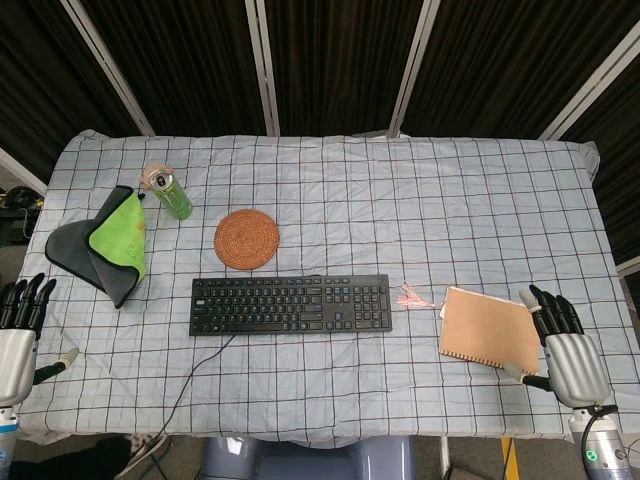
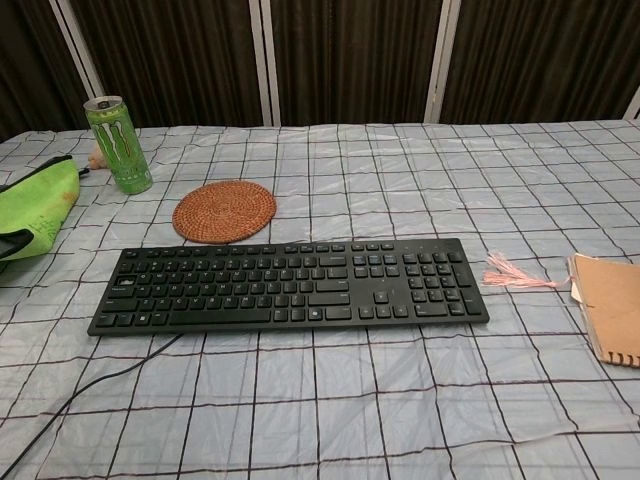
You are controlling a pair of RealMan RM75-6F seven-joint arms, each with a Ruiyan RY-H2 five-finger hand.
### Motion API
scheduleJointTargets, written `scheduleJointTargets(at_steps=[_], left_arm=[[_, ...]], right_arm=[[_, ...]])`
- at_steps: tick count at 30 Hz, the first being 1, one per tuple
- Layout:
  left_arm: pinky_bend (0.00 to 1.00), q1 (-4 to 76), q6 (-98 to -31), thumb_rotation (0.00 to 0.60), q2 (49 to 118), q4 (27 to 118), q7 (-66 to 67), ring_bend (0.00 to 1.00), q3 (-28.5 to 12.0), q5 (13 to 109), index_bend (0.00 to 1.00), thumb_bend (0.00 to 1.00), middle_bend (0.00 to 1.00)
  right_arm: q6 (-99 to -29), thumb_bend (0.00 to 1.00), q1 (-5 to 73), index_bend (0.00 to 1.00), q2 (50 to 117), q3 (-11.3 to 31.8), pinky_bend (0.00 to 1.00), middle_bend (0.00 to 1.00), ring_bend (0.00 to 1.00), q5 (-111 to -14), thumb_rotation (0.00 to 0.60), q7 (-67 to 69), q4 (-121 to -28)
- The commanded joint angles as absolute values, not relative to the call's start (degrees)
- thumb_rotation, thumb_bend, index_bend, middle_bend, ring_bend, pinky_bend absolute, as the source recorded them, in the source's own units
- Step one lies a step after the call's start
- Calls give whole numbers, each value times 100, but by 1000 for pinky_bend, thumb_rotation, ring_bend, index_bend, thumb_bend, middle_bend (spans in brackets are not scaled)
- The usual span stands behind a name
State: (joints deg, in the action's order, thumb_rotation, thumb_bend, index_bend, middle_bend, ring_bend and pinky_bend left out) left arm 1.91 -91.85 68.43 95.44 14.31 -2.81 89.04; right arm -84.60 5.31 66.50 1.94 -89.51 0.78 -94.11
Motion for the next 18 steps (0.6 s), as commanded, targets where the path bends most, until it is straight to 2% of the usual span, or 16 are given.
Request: scheduleJointTargets(at_steps=[1,18], left_arm=[[0,190,-9186,600,6845,9546,1430,0,-278,8908,0,18,0],[0,213,-9085,600,6816,9602,1454,0,-229,8920,0,18,0]], right_arm=[[-8458,62,532,0,6649,193,0,0,0,-8953,600,79,-9412],[-8397,63,538,0,6648,214,0,0,0,-8853,600,107,-9461]])
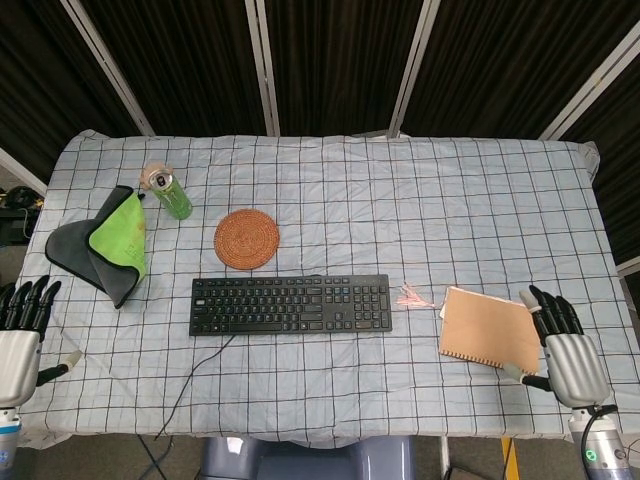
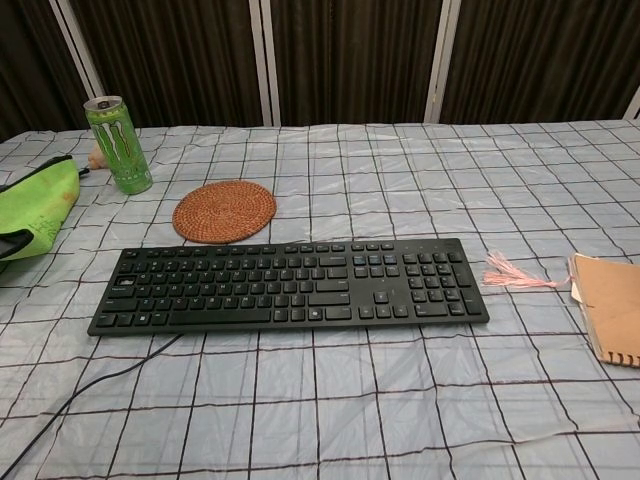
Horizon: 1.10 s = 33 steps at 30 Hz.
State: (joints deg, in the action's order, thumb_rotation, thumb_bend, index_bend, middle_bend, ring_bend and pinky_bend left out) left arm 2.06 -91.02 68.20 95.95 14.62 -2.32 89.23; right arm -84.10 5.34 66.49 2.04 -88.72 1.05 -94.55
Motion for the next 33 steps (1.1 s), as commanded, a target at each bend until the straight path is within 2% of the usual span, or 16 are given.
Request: scheduleJointTargets(at_steps=[1,10,13,14,16,17,18,21,24,27,33], left_arm=[[0,218,-9063,600,6808,9606,1449,0,-226,8905,0,18,0],[0,356,-8797,600,6713,9735,1328,0,-171,8976,0,18,0],[20,481,-8521,600,6579,10057,942,7,-97,9026,0,36,3],[70,524,-8441,600,6520,10160,844,46,-107,9001,0,80,40],[212,632,-8308,600,6416,10294,785,184,-161,8979,0,195,205],[289,734,-8233,600,6365,10327,878,289,-240,8980,0,249,339],[344,800,-8171,600,6342,10347,960,381,-285,8967,0,277,457],[428,1076,-7724,600,6237,10576,1159,549,-405,8742,0,305,661],[484,1426,-7068,600,6058,10828,1288,635,-508,8374,0,333,762],[519,1785,-6429,600,5867,11006,1601,686,-618,7924,0,372,818],[544,2682,-5043,600,5498,11399,2501,723,-769,6662,0,450,861]], right_arm=[[-8396,63,543,0,6648,218,0,0,0,-8855,600,92,-9457],[-8452,63,527,0,6664,214,0,0,0,-8899,600,131,-9409],[-8461,64,508,0,6637,223,0,0,0,-8858,600,226,-9443],[-8470,63,503,0,6627,224,0,0,0,-8859,600,249,-9453],[-8489,63,496,0,6616,225,0,0,0,-8872,600,272,-9464],[-8497,63,493,0,6612,224,0,0,0,-8878,600,283,-9468],[-8495,63,492,0,6612,224,0,0,0,-8875,600,287,-9469],[-8468,62,498,0,6616,236,0,0,0,-8833,600,297,-9472],[-8458,62,496,0,6606,259,0,0,0,-8780,600,334,-9483],[-8463,62,489,0,6598,278,0,0,0,-8743,600,368,-9497],[-8428,62,488,0,6580,288,0,0,0,-8692,600,414,-9531]])
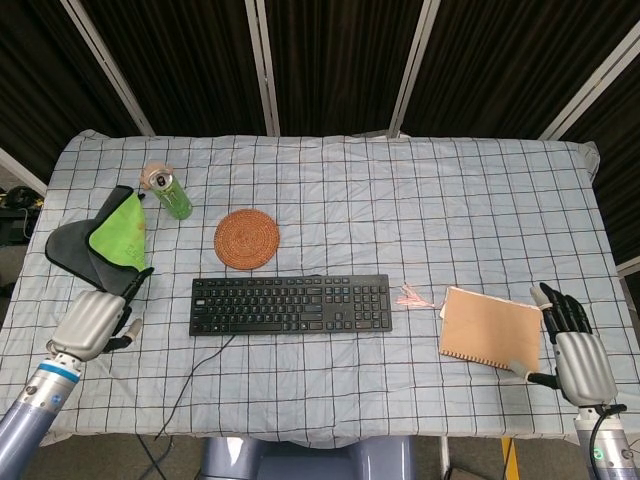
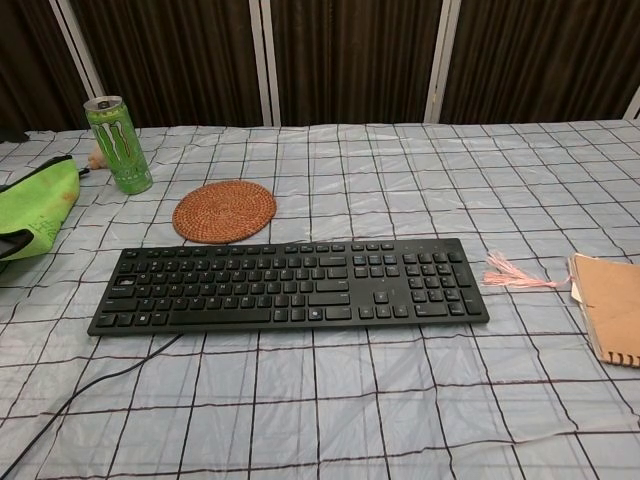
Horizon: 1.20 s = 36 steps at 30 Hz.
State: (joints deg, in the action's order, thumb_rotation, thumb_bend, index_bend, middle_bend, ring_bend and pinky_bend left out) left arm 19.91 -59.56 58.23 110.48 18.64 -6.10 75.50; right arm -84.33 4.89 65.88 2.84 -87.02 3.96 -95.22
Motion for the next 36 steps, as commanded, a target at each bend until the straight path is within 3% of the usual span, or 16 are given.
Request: scheduleJointTargets(at_steps=[1,7,11,25,36], left_arm=[[545,2880,-4766,600,5453,11442,2611,726,-778,6383,0,462,864],[556,3700,-4024,600,5461,11354,3257,745,-646,5286,0,559,884],[557,4222,-3896,600,5665,11204,3736,746,-423,4550,0,597,884],[556,5748,-4552,600,6768,10949,5008,746,250,2267,0,609,882],[554,6465,-4972,600,7266,10829,5441,746,457,1359,0,610,877]], right_arm=[[-8428,62,486,0,6572,296,0,0,0,-8676,600,433,-9533],[-8404,63,486,0,6548,320,0,0,0,-8621,600,524,-9544],[-8396,61,490,0,6546,332,0,0,0,-8609,600,563,-9536],[-8319,61,499,0,6501,365,0,0,0,-8508,600,708,-9567],[-8272,62,512,0,6480,377,0,0,0,-8479,600,785,-9576]])
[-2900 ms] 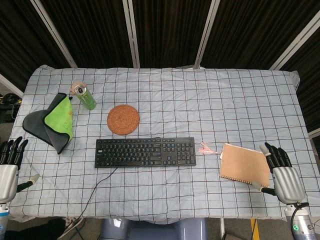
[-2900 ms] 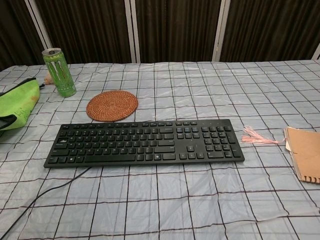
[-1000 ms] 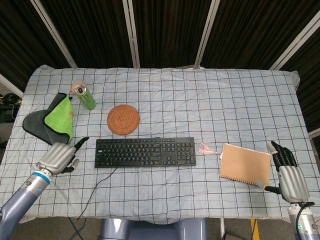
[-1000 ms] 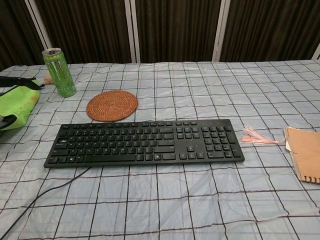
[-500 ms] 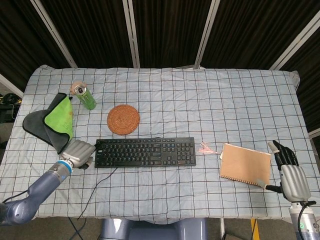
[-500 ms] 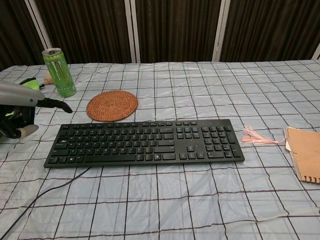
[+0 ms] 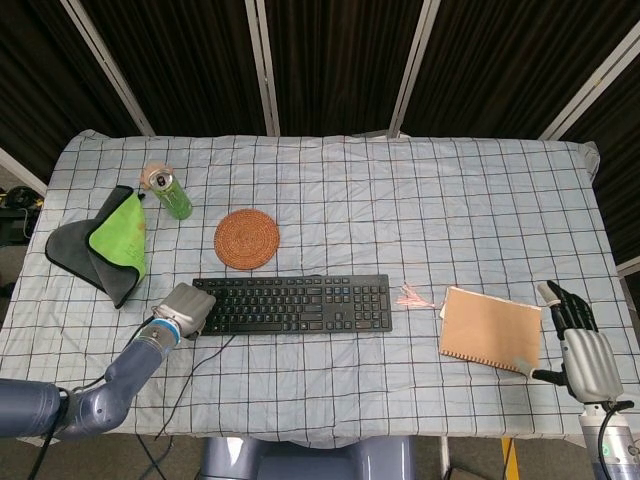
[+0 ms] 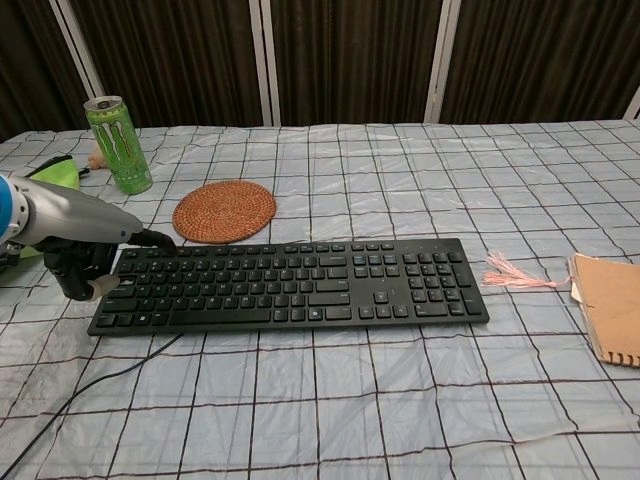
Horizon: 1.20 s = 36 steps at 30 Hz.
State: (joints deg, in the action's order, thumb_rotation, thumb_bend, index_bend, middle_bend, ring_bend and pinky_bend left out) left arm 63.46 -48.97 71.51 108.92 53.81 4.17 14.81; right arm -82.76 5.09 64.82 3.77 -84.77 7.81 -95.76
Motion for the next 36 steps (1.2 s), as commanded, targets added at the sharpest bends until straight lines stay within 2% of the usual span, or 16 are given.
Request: scheduleJointTargets(at_steps=[1,16,36], left_arm=[[554,6491,-4986,600,7300,10811,5427,746,450,1320,0,610,878],[553,6803,-5052,600,7625,10639,5255,746,413,1162,0,610,877],[553,7036,-5078,600,7791,10654,5133,746,622,1097,0,609,877]], right_arm=[[-8267,62,513,0,6479,377,0,0,0,-8478,600,789,-9576],[-8224,62,521,0,6460,377,0,0,0,-8462,600,840,-9594],[-8209,60,522,0,6461,380,0,0,0,-8443,600,810,-9614]])
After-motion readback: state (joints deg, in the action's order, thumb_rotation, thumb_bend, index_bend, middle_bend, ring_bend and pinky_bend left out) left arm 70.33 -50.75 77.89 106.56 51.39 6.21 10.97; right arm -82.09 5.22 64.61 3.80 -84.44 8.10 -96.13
